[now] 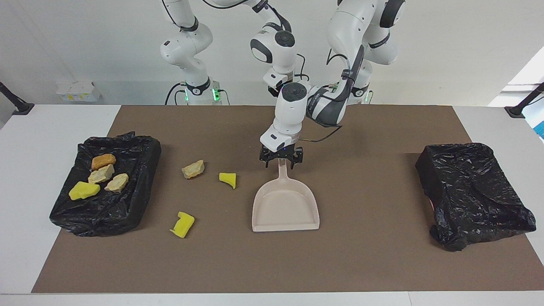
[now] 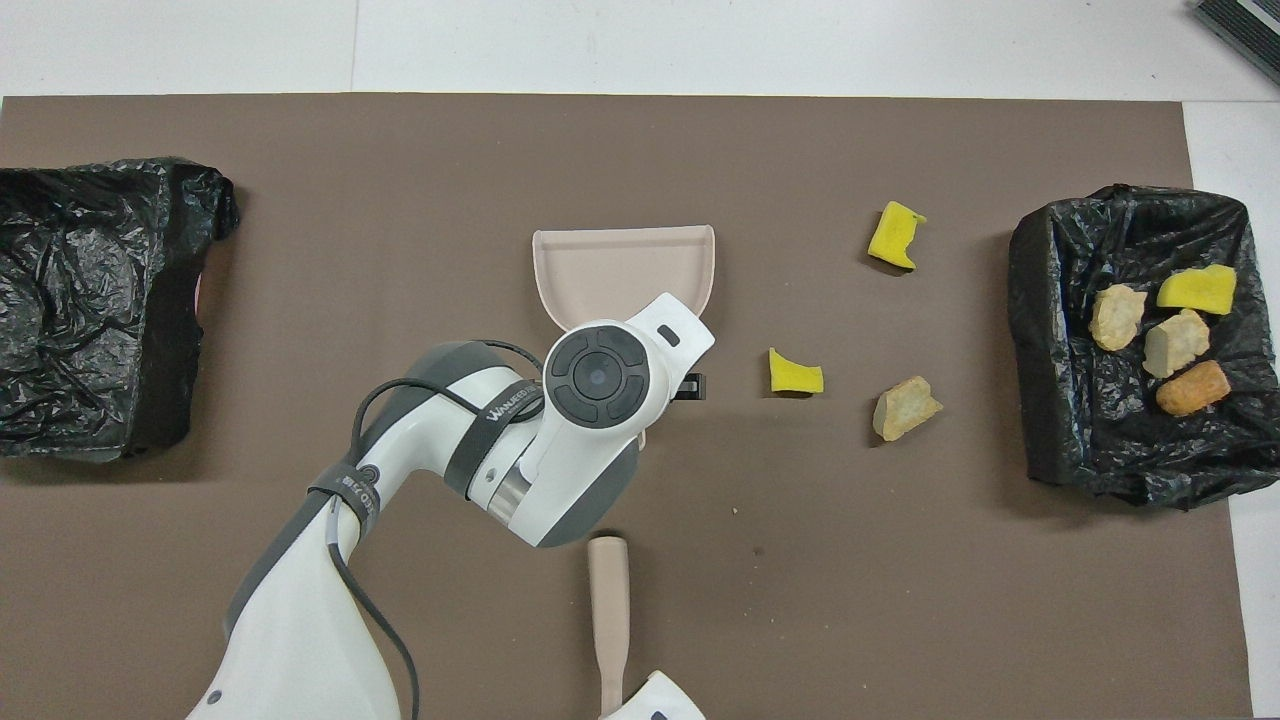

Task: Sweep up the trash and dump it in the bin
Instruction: 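Grasp the dustpan handle with the left gripper while the right gripper withdraws, then grasp the brush with the right gripper and lift it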

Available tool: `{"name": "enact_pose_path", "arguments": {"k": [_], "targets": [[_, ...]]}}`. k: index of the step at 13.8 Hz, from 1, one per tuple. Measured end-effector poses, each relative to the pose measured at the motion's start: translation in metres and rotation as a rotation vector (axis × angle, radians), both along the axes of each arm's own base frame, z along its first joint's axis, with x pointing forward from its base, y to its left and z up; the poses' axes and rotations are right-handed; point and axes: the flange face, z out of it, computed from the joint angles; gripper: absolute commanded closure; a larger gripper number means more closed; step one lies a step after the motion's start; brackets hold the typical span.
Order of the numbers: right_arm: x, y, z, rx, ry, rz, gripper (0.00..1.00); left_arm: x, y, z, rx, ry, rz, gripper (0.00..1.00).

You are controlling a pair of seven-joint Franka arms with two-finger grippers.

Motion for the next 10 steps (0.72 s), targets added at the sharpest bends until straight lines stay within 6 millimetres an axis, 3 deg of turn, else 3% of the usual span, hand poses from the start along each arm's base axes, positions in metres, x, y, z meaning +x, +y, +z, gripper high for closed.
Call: {"name": "enact_pose_path", "arguments": {"k": [2,6,10], "targets": [[0.007,-0.012,0.007,-0.041,0.036,-0.019,1.0,0.0,0.002,-0.001,0.01,0.01,0.001,0.32],[0.026,-0.056,0.057,-0.084,0.075,-0.087,1.0,-0.004,0.005,-0.002,0.054,0.03,-0.012,0.89],[0.04,-0.094,0.087,-0.087,0.095,-0.094,1.0,0.0,0.009,0.009,0.109,-0.031,-0.057,0.99]]}}
